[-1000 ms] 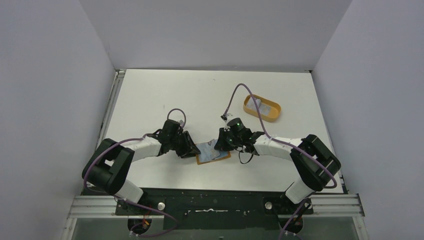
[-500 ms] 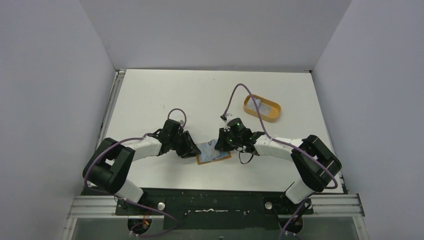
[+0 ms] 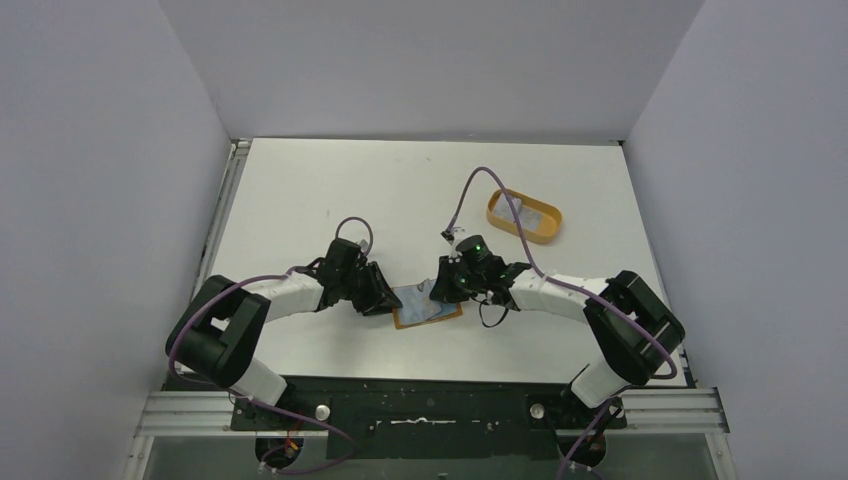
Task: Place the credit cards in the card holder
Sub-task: Insert the credit card into the card holder.
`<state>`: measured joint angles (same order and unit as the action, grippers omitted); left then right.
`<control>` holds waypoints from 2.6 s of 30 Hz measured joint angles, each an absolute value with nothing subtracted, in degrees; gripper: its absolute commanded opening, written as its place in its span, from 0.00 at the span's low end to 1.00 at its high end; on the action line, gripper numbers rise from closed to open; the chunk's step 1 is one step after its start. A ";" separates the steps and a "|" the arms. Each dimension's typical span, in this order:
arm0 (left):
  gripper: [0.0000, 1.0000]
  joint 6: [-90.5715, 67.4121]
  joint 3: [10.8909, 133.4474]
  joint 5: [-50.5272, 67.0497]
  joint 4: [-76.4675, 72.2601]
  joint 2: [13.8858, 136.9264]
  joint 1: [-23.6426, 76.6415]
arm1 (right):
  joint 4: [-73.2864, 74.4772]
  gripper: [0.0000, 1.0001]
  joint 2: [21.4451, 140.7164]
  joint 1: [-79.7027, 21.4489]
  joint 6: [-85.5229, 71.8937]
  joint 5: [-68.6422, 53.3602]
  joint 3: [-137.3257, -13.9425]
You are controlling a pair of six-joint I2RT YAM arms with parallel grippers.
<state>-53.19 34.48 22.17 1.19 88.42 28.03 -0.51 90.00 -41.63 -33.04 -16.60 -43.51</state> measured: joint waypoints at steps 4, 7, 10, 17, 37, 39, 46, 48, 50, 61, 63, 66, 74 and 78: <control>0.31 -53.19 34.48 22.31 1.06 88.53 28.03 | -0.16 0.00 89.97 -41.41 -32.38 -17.08 -43.53; 0.31 -53.19 34.50 22.44 0.95 88.64 28.03 | 0.10 0.00 89.97 -41.23 -32.10 -17.43 -43.68; 0.31 -53.19 34.50 22.57 0.84 88.73 28.03 | 0.08 0.00 89.97 -41.23 -32.16 -17.52 -43.68; 0.31 -53.28 34.50 22.85 0.49 88.95 28.03 | -3.92 0.00 89.97 -41.04 -34.98 -17.58 -41.39; 0.00 -53.39 36.27 23.92 -0.27 92.18 28.03 | -11.62 0.00 88.44 -40.66 -42.28 -16.64 -36.60; 0.00 -53.39 36.53 24.05 -0.34 92.51 28.03 | -11.31 0.00 88.29 -40.49 -42.22 -16.60 -36.60; 0.00 -53.34 36.71 23.94 -0.47 92.73 28.21 | -9.87 0.00 87.81 -39.11 -41.01 -17.02 -36.53; 0.00 -53.36 36.73 23.94 -0.60 92.82 28.32 | -9.45 0.00 87.37 -38.83 -40.53 -17.04 -36.51; 0.00 -53.34 36.80 23.83 -0.60 92.84 28.40 | -9.13 0.00 87.15 -38.41 -39.83 -17.21 -36.53; 0.00 -53.36 37.01 23.88 -0.58 93.08 28.45 | -9.17 0.00 87.13 -37.47 -38.89 -18.15 -36.27; 0.00 -53.36 37.01 23.90 -0.62 93.08 28.47 | -9.98 0.00 87.13 -37.47 -39.51 -18.46 -35.77; 0.00 -53.39 37.01 23.92 -0.69 93.10 28.49 | -11.09 0.00 87.18 -37.47 -40.51 -18.79 -35.22; 0.00 -53.80 37.01 24.05 -1.04 93.25 28.58 | -15.11 0.00 89.03 -37.56 -44.21 -19.64 -33.80; 0.00 -54.13 36.80 24.05 -1.61 93.25 28.69 | -17.98 0.00 90.00 -37.76 -46.74 -19.57 -32.60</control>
